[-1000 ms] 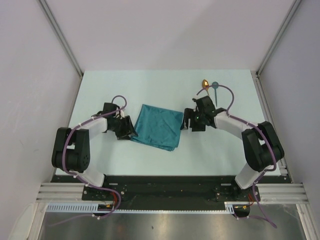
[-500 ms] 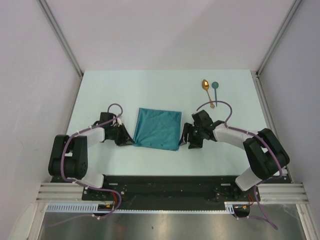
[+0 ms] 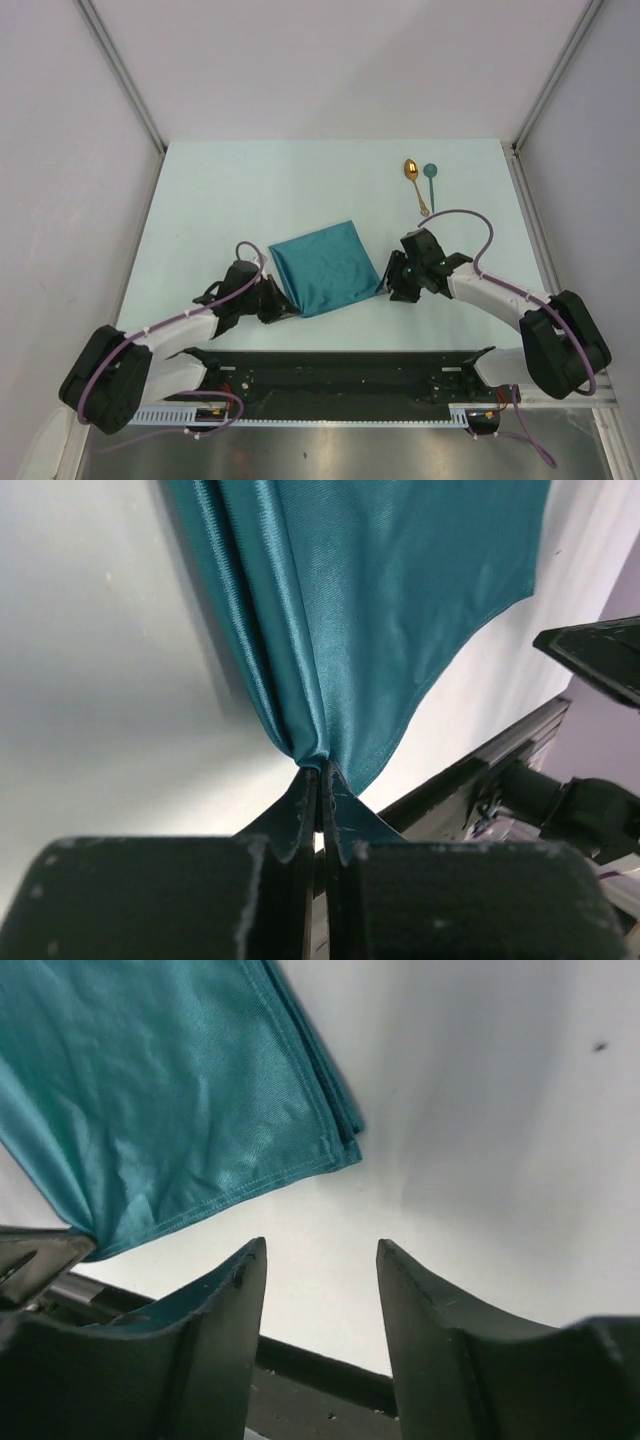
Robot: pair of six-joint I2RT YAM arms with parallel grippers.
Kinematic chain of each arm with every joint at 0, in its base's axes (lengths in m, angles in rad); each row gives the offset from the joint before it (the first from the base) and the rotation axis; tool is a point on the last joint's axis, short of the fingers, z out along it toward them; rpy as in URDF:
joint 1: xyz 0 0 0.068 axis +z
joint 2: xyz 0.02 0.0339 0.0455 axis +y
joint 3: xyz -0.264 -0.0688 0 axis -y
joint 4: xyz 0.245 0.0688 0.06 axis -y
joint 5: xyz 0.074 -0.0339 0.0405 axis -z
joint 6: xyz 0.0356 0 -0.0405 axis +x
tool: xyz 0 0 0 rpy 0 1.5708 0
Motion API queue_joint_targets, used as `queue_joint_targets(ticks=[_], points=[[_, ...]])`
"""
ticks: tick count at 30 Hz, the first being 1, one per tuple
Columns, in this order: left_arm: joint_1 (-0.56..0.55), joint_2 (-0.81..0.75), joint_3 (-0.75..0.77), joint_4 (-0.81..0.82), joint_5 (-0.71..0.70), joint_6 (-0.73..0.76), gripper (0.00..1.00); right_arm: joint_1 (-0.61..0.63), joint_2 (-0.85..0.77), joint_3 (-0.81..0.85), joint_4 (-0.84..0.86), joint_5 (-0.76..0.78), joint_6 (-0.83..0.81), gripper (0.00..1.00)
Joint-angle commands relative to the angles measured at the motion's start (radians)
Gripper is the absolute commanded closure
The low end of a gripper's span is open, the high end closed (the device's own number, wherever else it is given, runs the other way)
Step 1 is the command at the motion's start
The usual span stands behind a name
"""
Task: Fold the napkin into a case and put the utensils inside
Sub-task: Rotate the square-folded napkin at the center of the board, then pick up the top corner of the square-folded napkin from the center of the board.
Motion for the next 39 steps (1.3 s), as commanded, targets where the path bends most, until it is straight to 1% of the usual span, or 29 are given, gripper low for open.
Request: queue_joint_targets(ticks=[1, 4, 6, 10, 16, 26, 39], points=[[-0.041, -0.061, -0.034, 0.062, -0.096, -0.125, 0.95, -0.012, -0.021, 0.026, -0.044, 0.086, -0.047, 0.55], [-0.041, -0.04, -0.047, 0.079, -0.091, -0.134, 0.93, -0.001, 0.021, 0.062, -0.036, 0.064, -0.068, 0.62], [-0.045, -0.012, -0.05, 0.09, -0.086, -0.134, 0.89, 0.011, 0.042, 0.072, -0.026, 0.073, -0.07, 0.63], [-0.047, 0.011, -0.056, 0.087, -0.085, -0.131, 0.89, 0.013, 0.08, 0.098, -0.001, 0.089, -0.085, 0.69], [-0.047, -0.004, -0.042, 0.036, -0.106, -0.102, 0.88, 0.01, 0.114, 0.125, -0.004, 0.107, -0.113, 0.69], [-0.045, 0.008, -0.04, 0.036, -0.1, -0.095, 0.87, 0.001, 0.171, 0.132, 0.034, 0.087, -0.122, 0.71], [-0.047, 0.023, -0.042, 0.045, -0.094, -0.09, 0.87, 0.001, 0.16, 0.142, 0.028, 0.11, -0.133, 0.73]])
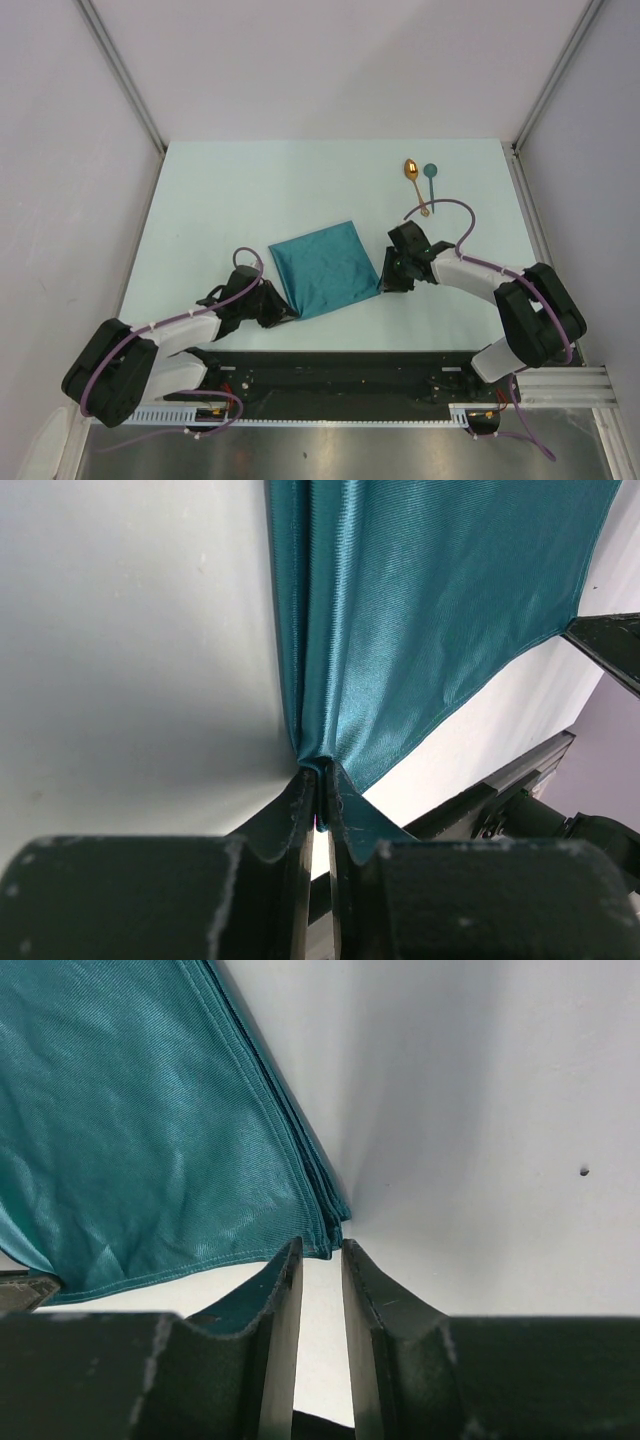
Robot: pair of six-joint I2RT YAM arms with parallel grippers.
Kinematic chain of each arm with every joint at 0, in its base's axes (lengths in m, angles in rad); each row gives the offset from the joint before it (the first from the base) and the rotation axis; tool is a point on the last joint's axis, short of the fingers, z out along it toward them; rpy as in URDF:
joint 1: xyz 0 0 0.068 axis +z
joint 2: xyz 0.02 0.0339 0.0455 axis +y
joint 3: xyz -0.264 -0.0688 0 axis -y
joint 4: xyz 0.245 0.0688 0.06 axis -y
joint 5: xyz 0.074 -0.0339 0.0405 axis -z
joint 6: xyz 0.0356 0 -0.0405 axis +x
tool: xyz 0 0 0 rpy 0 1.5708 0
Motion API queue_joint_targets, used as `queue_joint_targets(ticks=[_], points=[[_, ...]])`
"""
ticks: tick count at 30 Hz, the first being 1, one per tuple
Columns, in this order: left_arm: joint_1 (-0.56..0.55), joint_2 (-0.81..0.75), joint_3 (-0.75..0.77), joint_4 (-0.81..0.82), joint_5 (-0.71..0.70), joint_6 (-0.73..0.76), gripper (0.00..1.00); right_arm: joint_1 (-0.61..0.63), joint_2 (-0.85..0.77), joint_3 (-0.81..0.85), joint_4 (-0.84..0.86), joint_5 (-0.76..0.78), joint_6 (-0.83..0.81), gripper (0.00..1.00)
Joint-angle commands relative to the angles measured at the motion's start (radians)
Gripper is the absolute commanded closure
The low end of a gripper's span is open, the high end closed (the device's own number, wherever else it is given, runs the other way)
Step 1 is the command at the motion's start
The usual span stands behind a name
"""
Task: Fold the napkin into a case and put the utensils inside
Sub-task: Pick up the top corner of the square-folded napkin from the center of the board.
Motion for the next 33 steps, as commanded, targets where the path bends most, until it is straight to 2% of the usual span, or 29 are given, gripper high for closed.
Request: queue_joint_targets(ticks=[1, 7, 18, 28, 29, 33], points=[[-0.005, 0.014, 0.006, 0.005, -0.008, 0.018, 0.86, -0.003, -0.005, 0.04, 0.02, 0.029, -0.017, 0.73], [-0.006, 0.015, 0.004, 0.003, -0.009, 0.019, 0.86, -0.005, -0.002, 0.051, 0.0, 0.033, -0.021, 0.74], [-0.005, 0.03, 0.013, 0.008, -0.003, 0.024, 0.86, -0.005, -0.002, 0.057, -0.011, 0.047, -0.04, 0.69], [-0.006, 0.034, 0.018, -0.008, -0.006, 0.029, 0.86, 0.0, 0.044, 0.054, 0.028, 0.013, -0.035, 0.73], [-0.006, 0.032, 0.018, -0.011, -0.008, 0.029, 0.86, 0.0, 0.043, 0.054, 0.028, 0.013, -0.035, 0.77], [-0.005, 0.017, 0.018, -0.032, -0.022, 0.032, 0.85, 0.002, 0.026, 0.056, 0.023, 0.022, -0.034, 0.8]])
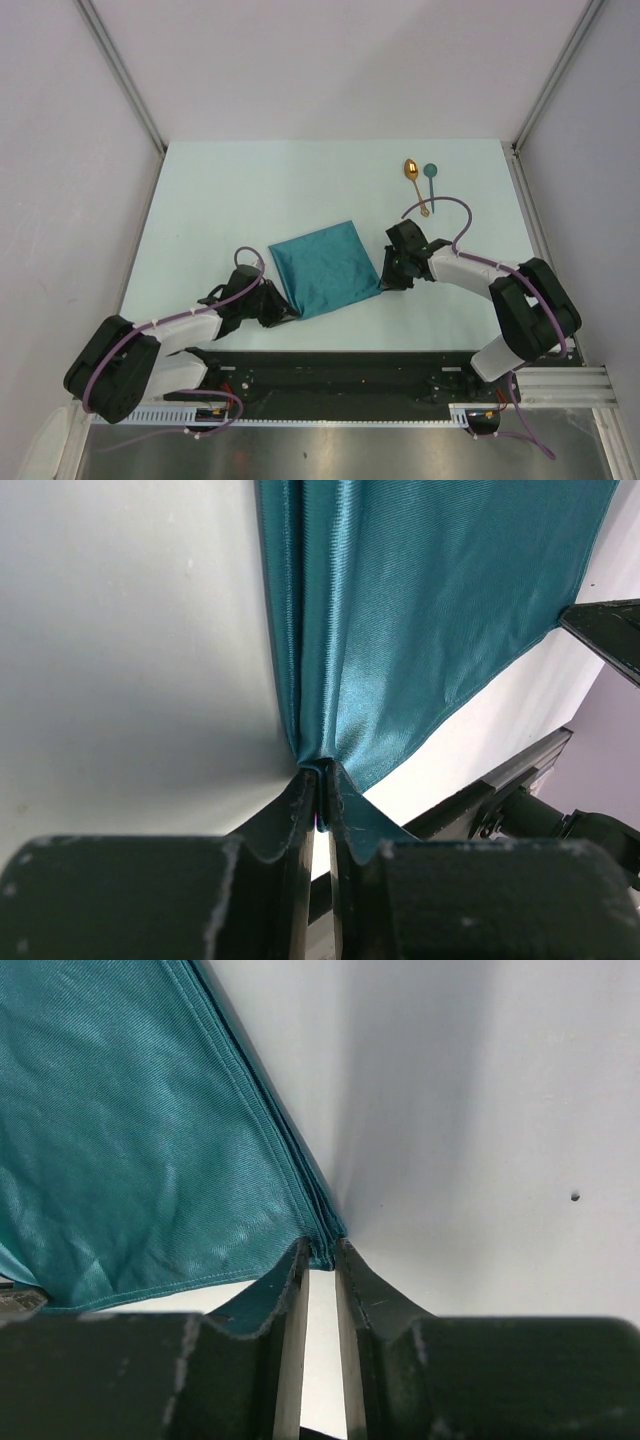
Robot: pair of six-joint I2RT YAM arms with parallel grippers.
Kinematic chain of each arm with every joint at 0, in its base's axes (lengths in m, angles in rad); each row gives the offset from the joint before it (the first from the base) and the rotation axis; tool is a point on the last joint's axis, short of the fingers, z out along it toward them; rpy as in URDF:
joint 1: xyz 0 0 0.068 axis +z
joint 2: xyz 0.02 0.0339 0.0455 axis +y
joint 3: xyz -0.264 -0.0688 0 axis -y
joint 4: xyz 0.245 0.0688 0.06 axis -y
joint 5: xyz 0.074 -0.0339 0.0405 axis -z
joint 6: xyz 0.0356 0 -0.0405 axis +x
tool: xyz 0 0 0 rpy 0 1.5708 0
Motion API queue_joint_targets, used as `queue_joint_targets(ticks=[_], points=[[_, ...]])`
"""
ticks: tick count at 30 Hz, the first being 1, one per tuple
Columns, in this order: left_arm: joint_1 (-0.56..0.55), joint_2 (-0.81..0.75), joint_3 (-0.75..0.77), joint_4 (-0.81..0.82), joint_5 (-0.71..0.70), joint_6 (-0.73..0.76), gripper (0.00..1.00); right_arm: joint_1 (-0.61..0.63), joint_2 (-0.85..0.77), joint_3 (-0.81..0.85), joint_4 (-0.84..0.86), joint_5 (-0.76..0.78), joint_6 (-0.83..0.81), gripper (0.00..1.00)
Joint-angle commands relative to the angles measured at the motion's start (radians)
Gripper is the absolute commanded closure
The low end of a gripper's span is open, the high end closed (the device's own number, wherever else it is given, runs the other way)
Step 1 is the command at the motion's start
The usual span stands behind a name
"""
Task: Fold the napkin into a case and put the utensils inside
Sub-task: Pick up the top corner of the square-folded napkin from the center of the board, then fold the top corner of the square-folded napkin at the center of the board.
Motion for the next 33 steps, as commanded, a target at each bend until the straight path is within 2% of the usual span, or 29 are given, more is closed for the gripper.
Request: queue_joint_targets(ticks=[1, 4, 6, 12, 15, 17, 18, 20, 22, 23, 24, 26, 30, 33], points=[[-0.003, -0.009, 0.013, -0.057, -0.031, 0.031, 0.85, 0.001, -0.018, 0.032, 0.016, 0.01, -0.005, 0.8], [-0.005, -0.006, 0.008, -0.059, -0.031, 0.03, 0.85, 0.002, -0.025, 0.033, 0.011, 0.011, -0.007, 0.8], [-0.003, -0.005, 0.007, -0.057, -0.03, 0.03, 0.85, 0.005, -0.026, 0.036, 0.002, 0.016, -0.008, 0.85], [-0.005, 0.0, 0.004, -0.057, -0.031, 0.03, 0.85, 0.018, -0.041, 0.053, -0.027, 0.033, -0.013, 0.87], [-0.003, -0.006, 0.004, -0.088, -0.036, 0.03, 0.82, 0.019, -0.041, 0.061, -0.033, 0.03, -0.02, 0.94], [-0.005, -0.012, 0.007, -0.104, -0.04, 0.037, 0.73, 0.022, -0.04, 0.067, -0.03, 0.024, -0.024, 0.98], [-0.005, -0.028, 0.018, -0.118, -0.048, 0.047, 0.64, 0.022, -0.034, 0.07, -0.019, 0.016, -0.025, 0.99], [-0.001, -0.054, 0.03, -0.175, -0.059, 0.076, 0.55, 0.028, -0.02, 0.087, -0.007, -0.005, -0.034, 1.0], [0.002, -0.109, 0.057, -0.258, -0.082, 0.102, 0.43, 0.036, 0.015, 0.111, 0.008, -0.016, -0.043, 1.0], [0.006, -0.129, 0.065, -0.288, -0.088, 0.11, 0.33, 0.042, 0.027, 0.137, 0.014, -0.031, -0.048, 1.0], [0.009, -0.147, 0.085, -0.346, -0.1, 0.117, 0.29, 0.042, 0.062, 0.154, 0.025, -0.035, -0.059, 1.0], [0.029, -0.196, 0.103, -0.397, -0.105, 0.14, 0.26, 0.048, 0.101, 0.215, 0.028, -0.053, -0.073, 1.0], [0.109, -0.252, 0.156, -0.491, -0.12, 0.194, 0.26, 0.073, 0.184, 0.32, 0.057, -0.099, -0.093, 1.0], [0.216, -0.259, 0.169, -0.448, -0.1, 0.211, 0.29, 0.094, 0.267, 0.413, 0.086, -0.153, -0.096, 1.0]])
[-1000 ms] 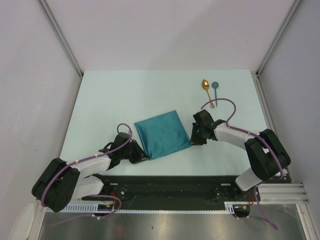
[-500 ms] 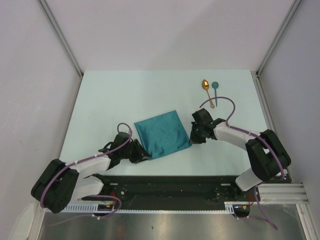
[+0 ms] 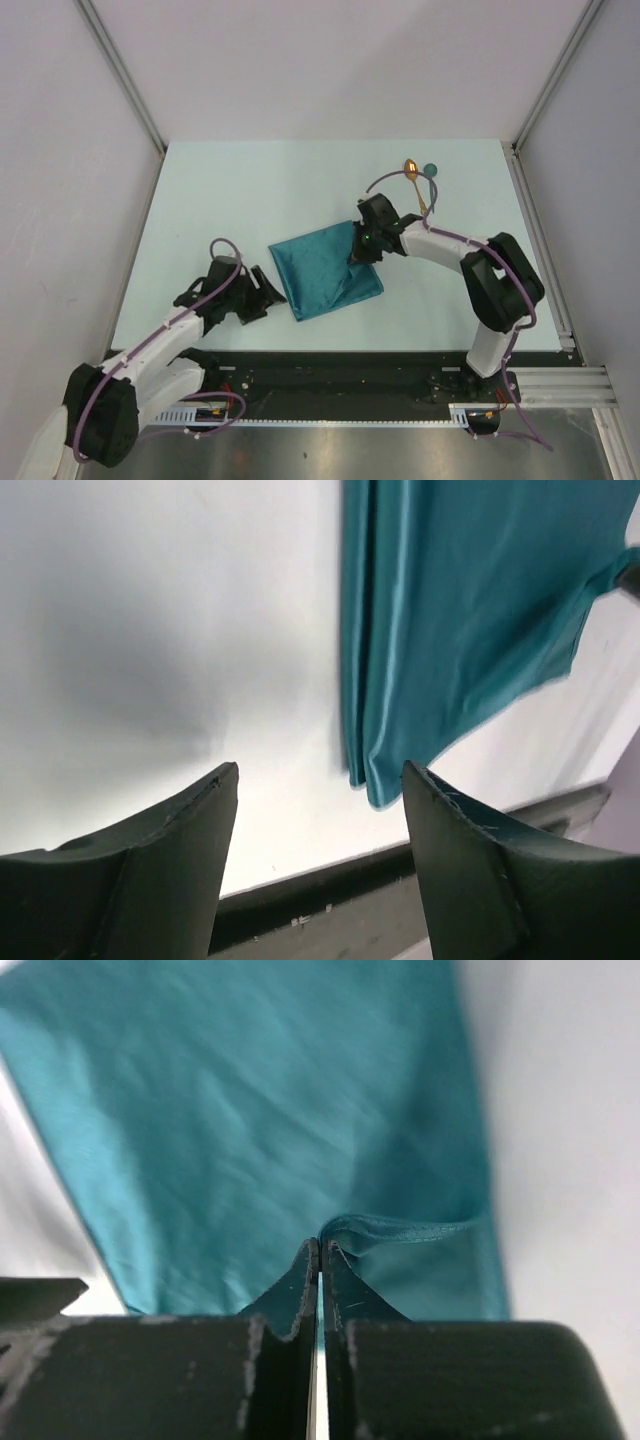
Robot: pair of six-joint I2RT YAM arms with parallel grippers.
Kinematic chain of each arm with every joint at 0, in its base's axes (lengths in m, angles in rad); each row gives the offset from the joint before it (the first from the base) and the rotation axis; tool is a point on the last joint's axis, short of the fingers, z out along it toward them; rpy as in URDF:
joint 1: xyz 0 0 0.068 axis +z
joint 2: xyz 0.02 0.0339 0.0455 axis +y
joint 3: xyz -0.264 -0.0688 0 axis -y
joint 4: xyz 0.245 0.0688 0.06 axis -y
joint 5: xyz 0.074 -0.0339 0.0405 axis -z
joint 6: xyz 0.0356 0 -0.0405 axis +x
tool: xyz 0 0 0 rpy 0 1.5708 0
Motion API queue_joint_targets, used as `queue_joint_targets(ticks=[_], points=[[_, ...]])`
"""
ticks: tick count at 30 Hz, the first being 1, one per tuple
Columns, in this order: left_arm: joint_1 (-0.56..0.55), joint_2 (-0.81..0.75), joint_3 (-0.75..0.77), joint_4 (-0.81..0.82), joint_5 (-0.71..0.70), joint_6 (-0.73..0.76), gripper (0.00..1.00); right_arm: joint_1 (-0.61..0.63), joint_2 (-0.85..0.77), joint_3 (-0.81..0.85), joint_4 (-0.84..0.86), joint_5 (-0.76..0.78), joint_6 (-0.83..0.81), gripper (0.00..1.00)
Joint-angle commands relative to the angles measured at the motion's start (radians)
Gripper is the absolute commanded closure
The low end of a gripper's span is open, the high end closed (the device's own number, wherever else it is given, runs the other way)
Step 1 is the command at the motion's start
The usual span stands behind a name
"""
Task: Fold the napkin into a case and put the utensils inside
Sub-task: Fold the top corner of the square-folded napkin at the center of the board.
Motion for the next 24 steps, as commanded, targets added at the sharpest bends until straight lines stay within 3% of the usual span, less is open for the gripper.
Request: queue_joint_targets(ticks=[1, 2, 4, 10, 18, 24], points=[[0.133, -0.018, 0.064, -0.01, 0.024, 0.073, 0.32, 0.043, 0.094, 0.151, 0.076, -0.093, -0.036, 1.0], [0.18, -0.001, 0.063, 0.024, 0.041, 0.073, 0.39, 0.052, 0.147, 0.178, 0.079, -0.122, -0.038, 1.0], [0.222, 0.026, 0.07, 0.115, 0.076, 0.059, 0.44, 0.072, 0.196, 0.266, 0.079, -0.158, -0.044, 1.0], [0.235, 0.152, 0.167, 0.166, 0.107, 0.106, 0.66, 0.1, 0.342, 0.425, 0.12, -0.222, -0.038, 1.0], [0.235, 0.18, 0.11, 0.267, 0.142, 0.068, 0.78, 0.12, 0.46, 0.559, 0.159, -0.274, -0.018, 1.0], [0.262, 0.139, 0.113, 0.203, 0.092, 0.099, 0.82, 0.124, 0.502, 0.613, 0.182, -0.3, 0.007, 1.0]])
